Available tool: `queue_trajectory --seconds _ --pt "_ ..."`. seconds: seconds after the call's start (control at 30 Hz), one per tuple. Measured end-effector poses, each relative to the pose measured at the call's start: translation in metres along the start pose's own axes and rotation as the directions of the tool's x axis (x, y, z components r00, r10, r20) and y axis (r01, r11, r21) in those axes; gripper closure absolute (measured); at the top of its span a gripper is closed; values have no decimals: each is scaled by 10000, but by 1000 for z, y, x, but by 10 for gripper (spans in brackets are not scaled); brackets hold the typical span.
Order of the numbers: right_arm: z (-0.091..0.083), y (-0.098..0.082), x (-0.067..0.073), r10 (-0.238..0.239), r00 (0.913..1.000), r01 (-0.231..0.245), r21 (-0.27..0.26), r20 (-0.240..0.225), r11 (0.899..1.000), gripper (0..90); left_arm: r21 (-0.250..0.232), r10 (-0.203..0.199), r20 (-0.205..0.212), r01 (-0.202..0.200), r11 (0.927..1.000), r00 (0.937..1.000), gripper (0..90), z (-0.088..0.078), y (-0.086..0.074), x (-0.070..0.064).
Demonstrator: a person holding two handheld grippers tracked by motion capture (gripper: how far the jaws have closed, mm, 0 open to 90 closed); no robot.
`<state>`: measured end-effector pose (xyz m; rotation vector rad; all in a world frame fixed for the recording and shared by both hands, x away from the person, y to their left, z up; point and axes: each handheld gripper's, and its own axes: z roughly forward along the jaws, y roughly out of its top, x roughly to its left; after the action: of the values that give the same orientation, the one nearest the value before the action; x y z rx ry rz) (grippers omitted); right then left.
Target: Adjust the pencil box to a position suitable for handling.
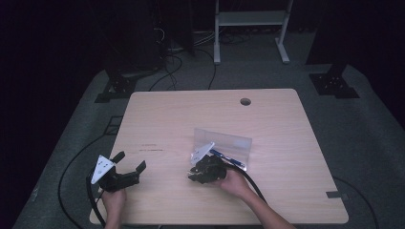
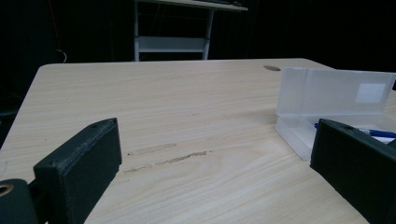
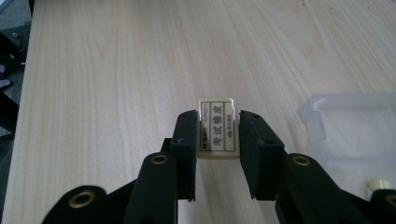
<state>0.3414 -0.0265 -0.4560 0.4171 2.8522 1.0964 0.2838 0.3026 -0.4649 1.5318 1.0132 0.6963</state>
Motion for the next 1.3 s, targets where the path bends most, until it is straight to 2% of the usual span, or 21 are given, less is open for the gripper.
queue_trajectory --seconds 0.3,0.6,1.03,1.3 --pt "-6 0 -5 82 9999 -80 -110 144 9999 679 -8 -6 -3 6 10000 10000 11 0 0 0" --pt "-15 5 -15 209 9992 -201 -231 344 9995 679 -27 -34 -12 34 10000 10000 11 0 0 0" --pt "-32 9 -45 747 9926 -707 -443 957 9965 679 -1 10 8 -10 10000 10000 11 0 0 0" --pt "-25 10 -56 886 9887 -849 -349 1212 9958 679 -17 0 2 0 10000 10000 11 1 0 0"
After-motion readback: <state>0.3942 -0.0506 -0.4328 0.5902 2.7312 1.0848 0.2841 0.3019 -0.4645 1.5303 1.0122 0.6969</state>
